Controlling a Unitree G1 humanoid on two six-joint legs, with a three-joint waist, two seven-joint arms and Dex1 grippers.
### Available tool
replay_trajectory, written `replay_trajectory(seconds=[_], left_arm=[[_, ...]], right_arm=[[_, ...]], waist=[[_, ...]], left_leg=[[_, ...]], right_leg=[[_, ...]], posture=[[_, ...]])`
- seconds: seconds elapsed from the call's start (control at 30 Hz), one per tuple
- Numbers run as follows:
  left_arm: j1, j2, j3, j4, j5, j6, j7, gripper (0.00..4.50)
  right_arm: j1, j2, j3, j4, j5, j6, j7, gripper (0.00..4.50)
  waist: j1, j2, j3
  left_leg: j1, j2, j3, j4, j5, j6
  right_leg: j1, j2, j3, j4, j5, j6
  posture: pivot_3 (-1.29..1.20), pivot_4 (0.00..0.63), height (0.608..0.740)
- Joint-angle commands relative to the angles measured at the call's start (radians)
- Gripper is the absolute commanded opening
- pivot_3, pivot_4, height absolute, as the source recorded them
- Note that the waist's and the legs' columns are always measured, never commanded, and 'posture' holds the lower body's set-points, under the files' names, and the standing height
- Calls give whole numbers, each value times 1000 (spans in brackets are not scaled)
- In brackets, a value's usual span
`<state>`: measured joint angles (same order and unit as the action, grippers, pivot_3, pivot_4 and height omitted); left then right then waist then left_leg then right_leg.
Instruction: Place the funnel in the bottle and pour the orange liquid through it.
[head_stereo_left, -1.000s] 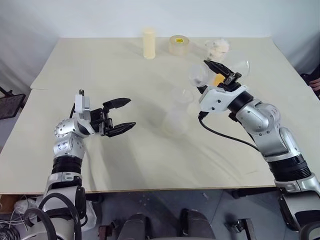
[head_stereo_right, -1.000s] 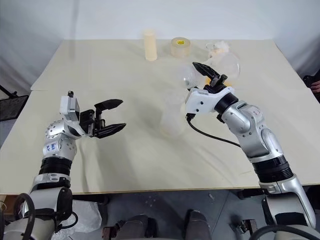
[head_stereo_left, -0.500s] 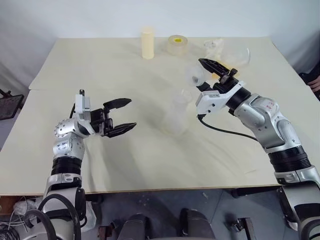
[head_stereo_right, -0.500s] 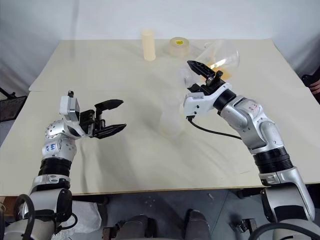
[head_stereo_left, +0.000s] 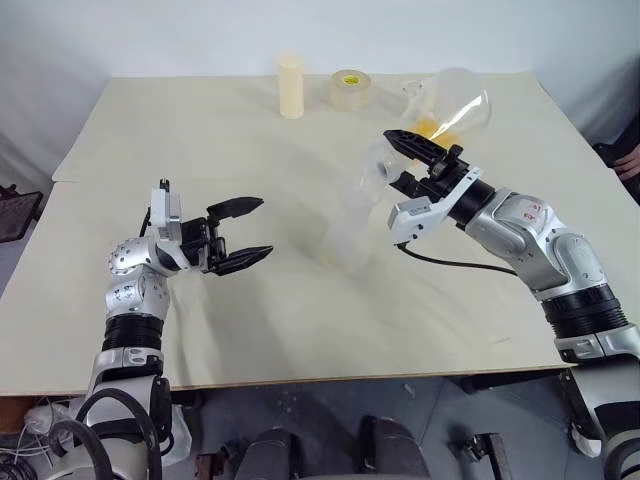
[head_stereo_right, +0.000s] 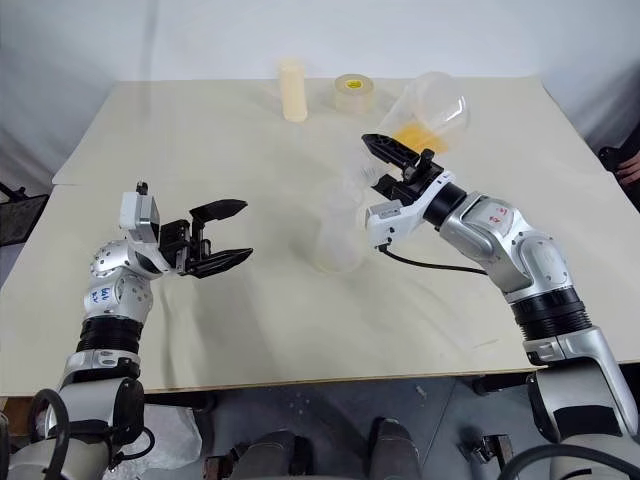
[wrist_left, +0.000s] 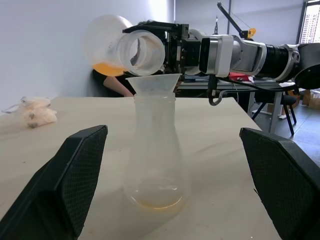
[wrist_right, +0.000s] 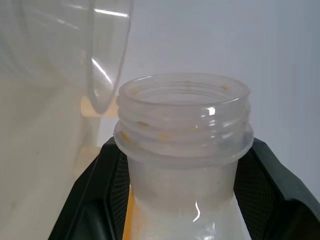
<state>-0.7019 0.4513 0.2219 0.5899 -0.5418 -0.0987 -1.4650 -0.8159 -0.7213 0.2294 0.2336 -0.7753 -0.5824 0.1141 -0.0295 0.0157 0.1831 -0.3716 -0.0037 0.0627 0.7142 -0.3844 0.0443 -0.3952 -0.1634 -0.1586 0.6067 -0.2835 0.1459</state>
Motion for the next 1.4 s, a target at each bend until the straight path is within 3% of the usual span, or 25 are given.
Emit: replay_trajectory(seconds=[0.03,1.4], left_arm=[[-1,-2,3,-41,-13,0,0,4500],[-18,-15,-1,-23,-8,-5,11,4500]], right_arm=[[-38,-21,-19,-12,-7,-16,-35,2438],[-133,-42,36,68,-153,-118,-168,2438]], waist=[[0,0,0],[-1,0,0]], left_leg=[[0,0,0,0,0,0],[0,0,0,0,0,0]], right_leg=[[0,0,0,0,0,0],[0,0,0,0,0,0]], posture=[[0,150,740],[0,150,740]])
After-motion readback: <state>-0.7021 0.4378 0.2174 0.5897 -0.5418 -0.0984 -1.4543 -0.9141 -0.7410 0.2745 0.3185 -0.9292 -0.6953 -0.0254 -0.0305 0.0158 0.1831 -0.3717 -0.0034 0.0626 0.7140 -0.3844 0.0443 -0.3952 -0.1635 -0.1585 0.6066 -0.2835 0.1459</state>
